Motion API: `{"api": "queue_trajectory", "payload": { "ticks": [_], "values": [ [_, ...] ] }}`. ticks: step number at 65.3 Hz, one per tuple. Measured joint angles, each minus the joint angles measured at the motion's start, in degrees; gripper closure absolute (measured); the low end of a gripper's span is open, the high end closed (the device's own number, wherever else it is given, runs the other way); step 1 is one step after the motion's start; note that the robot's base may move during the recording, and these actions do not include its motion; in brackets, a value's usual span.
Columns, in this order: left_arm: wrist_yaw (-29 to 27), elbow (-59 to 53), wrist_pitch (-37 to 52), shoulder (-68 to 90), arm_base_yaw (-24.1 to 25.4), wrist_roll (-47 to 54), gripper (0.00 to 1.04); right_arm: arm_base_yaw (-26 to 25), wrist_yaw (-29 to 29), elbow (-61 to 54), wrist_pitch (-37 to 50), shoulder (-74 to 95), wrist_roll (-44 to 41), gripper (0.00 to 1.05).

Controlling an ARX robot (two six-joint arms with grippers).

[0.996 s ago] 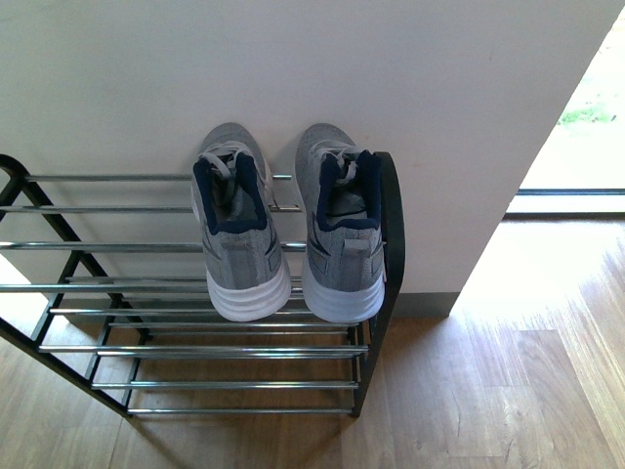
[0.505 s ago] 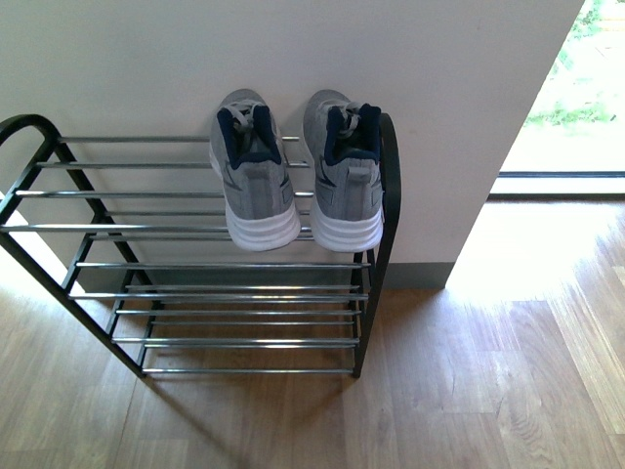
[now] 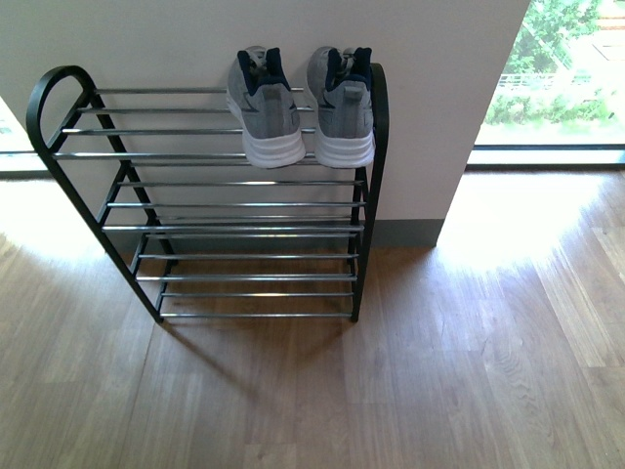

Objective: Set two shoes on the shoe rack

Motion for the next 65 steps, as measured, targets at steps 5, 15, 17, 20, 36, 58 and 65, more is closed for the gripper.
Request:
{"api": "queue_trajectory", "payload": {
  "ticks": [5, 15, 17, 20, 36, 58, 65],
  "values": [
    [0.0, 0.0, 0.0, 0.0, 0.0, 0.0, 0.83, 0.0, 0.0, 0.0, 0.0, 0.0, 0.0, 0.09],
    [0.1, 0.0, 0.0, 0.0, 0.0, 0.0, 0.57, 0.0, 0.2, 0.0, 0.0, 0.0, 0.0, 0.09],
    [0.1, 0.0, 0.0, 0.0, 0.0, 0.0, 0.51, 0.0, 0.2, 0.0, 0.0, 0.0, 0.0, 0.09],
    [0.0, 0.0, 0.0, 0.0, 0.0, 0.0, 0.43, 0.0, 0.2, 0.0, 0.0, 0.0, 0.0, 0.09],
    [0.0, 0.0, 0.0, 0.0, 0.0, 0.2, 0.09, 0.0, 0.2, 0.0, 0.0, 0.0, 0.0, 0.09],
    [-0.1, 0.0, 0.0, 0.0, 0.0, 0.2, 0.09, 0.0, -0.2, 0.0, -0.1, 0.0, 0.0, 0.09],
    [-0.1, 0.0, 0.0, 0.0, 0.0, 0.2, 0.09, 0.0, -0.2, 0.0, -0.1, 0.0, 0.0, 0.09]
  ]
}}
